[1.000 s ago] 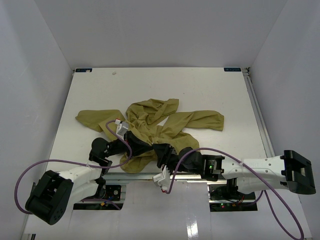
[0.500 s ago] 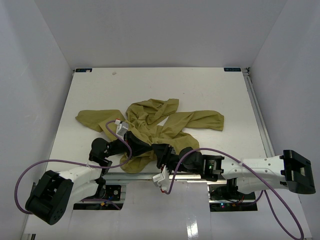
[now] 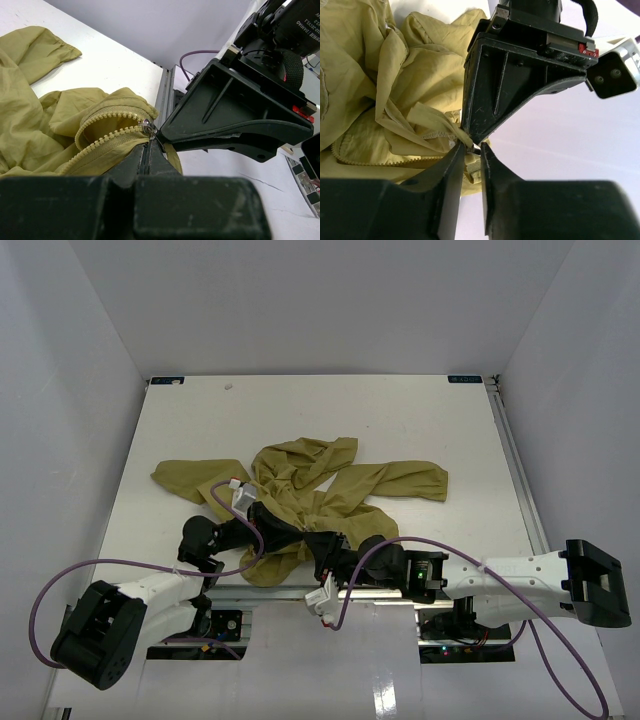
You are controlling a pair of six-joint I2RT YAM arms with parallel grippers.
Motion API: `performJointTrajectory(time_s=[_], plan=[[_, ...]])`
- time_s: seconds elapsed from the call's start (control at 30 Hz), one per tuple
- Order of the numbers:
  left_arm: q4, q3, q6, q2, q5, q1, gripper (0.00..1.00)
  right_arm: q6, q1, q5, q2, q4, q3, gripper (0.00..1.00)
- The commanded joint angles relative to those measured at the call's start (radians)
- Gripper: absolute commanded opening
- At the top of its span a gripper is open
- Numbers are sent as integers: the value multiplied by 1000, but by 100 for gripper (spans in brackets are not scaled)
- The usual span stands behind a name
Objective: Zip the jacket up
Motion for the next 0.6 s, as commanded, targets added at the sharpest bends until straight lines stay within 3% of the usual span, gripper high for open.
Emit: performJointTrajectory(time_s=[0.0,0.17,0.3,0.57], plan=[[33,-1,0,2,16,3,0,0,7,2,11,53,10,20],[36,-3,-1,-1,18,3,0,41,7,2,22,61,28,17],[36,-4,0,-2,18,3,0,83,8,0,28,71,47,8],[38,-8,1,-9,17,3,0,257,7,32,19,74,111,8]])
